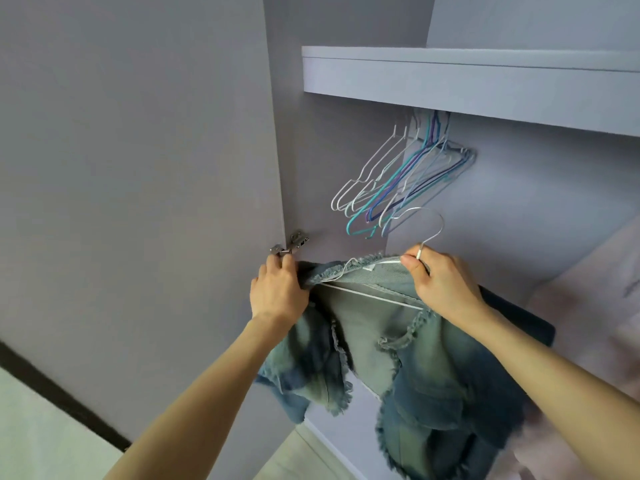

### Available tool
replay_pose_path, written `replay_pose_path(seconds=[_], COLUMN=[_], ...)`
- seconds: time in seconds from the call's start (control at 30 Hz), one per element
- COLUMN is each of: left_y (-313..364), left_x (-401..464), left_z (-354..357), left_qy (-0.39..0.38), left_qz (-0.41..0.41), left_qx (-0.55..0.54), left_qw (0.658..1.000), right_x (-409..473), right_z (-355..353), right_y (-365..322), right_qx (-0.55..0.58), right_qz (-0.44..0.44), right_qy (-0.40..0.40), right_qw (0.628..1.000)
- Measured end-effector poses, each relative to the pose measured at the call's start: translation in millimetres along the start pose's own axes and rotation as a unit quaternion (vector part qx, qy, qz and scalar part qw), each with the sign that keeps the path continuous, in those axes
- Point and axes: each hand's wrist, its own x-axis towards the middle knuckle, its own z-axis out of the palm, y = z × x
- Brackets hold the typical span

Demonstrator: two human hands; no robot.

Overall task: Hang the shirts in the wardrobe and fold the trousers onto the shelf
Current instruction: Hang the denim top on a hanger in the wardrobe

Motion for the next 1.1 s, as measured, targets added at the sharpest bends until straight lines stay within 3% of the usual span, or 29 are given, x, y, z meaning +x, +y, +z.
replay_pose_path(seconds=[0.07,0.23,0.37,0.43,0.5,0.57,0.63,0.7,0.83,0.93,1.1], left_y=[-5,-13,-8,-4,-5,-11,-19,-28,-42,-46,-44], left_x=[0,29,33,29,26,27,31,34,32,27,29], left_z=[-1,-19,-17,-11,-9,-16,-29,-37,-33,-25,-20], left_qy=[-0.024,-0.027,-0.058,-0.081,-0.068,-0.012,-0.005,-0.046,-0.08,-0.105,-0.094], left_qz=[-0.025,-0.034,-0.065,-0.06,-0.007,0.085,0.151,0.179,0.116,0.069,0.006], left_qx=[-0.035,-0.032,-0.275,-0.341,-0.275,-0.102,0.017,0.082,0.079,0.05,-0.062], left_qw=[0.999,0.999,0.958,0.935,0.959,0.991,0.988,0.979,0.987,0.991,0.994], right_x=[-1,-4,-1,1,1,0,-1,-1,2,1,-2], right_z=[-7,-11,-3,-1,2,4,6,7,3,5,11], right_y=[3,2,12,18,23,28,30,29,20,15,20], right_qx=[-0.039,-0.061,0.022,0.052,0.067,0.076,0.079,0.07,0.006,-0.027,0.023], right_qz=[0.009,-0.008,0.004,0.012,0.023,0.036,0.052,0.064,0.075,0.07,0.065], right_qy=[-0.027,-0.224,-0.273,-0.268,-0.225,-0.18,-0.16,-0.139,-0.082,-0.082,-0.215], right_qw=[0.999,0.973,0.962,0.962,0.972,0.98,0.983,0.986,0.994,0.994,0.974])
